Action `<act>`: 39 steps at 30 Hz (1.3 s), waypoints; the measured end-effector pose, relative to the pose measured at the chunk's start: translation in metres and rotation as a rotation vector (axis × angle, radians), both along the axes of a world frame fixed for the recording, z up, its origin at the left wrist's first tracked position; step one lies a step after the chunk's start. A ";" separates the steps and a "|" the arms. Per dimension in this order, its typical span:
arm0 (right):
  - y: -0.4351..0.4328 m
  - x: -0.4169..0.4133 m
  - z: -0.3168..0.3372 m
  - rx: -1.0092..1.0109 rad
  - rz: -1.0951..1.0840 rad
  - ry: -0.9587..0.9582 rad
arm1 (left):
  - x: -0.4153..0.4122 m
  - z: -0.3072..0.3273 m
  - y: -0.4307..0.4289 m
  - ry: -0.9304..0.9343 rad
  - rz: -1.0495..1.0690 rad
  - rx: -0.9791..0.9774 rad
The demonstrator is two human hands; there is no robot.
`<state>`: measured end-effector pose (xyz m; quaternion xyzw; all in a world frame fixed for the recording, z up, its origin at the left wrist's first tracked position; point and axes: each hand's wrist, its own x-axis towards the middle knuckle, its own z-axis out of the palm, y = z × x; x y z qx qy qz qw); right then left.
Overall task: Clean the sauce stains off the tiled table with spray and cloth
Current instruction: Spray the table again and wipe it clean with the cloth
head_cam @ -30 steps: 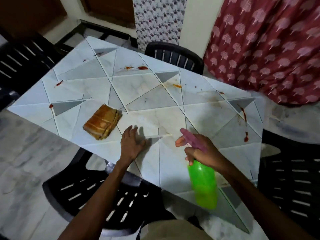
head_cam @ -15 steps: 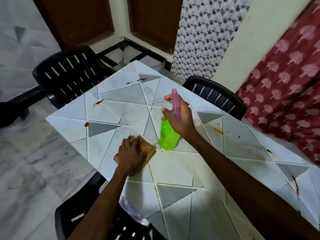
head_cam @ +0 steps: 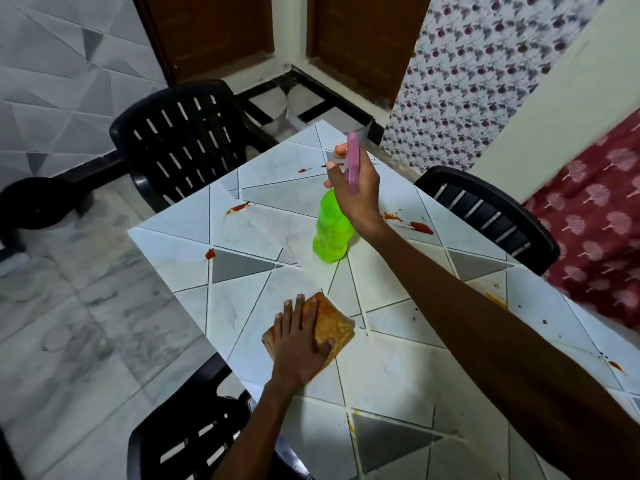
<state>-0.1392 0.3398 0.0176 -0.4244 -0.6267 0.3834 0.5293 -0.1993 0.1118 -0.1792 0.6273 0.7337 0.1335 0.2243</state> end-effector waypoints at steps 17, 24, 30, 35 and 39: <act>0.009 0.031 -0.005 -0.240 0.094 -0.456 | 0.002 0.011 0.001 -0.011 0.030 -0.035; -0.100 0.106 -0.052 -0.475 0.027 -0.499 | 0.009 0.055 0.015 0.145 0.184 -0.121; -0.201 0.183 -0.096 -0.718 0.024 -0.367 | 0.024 0.105 0.007 -0.334 0.211 -0.211; -0.266 0.251 -0.089 -0.834 0.048 -0.045 | 0.085 0.163 -0.026 -0.723 0.100 -0.283; -0.315 0.312 -0.067 -0.841 0.072 0.231 | 0.157 0.202 -0.055 -0.984 0.007 -0.416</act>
